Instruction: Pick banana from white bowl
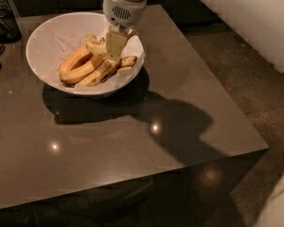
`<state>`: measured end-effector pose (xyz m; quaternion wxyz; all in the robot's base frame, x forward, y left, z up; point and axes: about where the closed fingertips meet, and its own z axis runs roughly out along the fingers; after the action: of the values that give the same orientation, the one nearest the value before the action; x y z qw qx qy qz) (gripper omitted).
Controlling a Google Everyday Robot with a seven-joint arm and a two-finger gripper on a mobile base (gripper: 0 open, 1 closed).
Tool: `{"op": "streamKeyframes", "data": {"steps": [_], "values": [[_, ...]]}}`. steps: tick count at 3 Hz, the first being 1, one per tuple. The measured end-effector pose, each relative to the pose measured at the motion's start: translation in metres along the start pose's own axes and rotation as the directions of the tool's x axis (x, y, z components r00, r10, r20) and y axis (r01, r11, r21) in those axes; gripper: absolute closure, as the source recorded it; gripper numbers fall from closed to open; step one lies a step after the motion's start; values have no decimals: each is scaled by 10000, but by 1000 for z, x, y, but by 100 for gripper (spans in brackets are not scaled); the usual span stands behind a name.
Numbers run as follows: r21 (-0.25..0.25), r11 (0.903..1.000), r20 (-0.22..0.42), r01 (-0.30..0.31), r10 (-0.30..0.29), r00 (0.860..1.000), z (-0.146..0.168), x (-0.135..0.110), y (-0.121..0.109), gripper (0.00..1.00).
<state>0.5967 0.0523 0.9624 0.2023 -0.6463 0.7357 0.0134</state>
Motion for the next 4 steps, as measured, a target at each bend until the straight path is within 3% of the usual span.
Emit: {"op": "streamKeyframes", "data": {"steps": [1, 2, 3, 4], "values": [[103, 9999, 75, -24, 23, 10000, -2, 1, -2, 100], [445, 9983, 542, 386, -410, 9977, -20, -6, -3, 100], [604, 9965, 1391, 577, -657, 9881, -52, 5, 15, 100], [400, 9985, 1894, 364, -433, 9810, -64, 42, 34, 100]]}}
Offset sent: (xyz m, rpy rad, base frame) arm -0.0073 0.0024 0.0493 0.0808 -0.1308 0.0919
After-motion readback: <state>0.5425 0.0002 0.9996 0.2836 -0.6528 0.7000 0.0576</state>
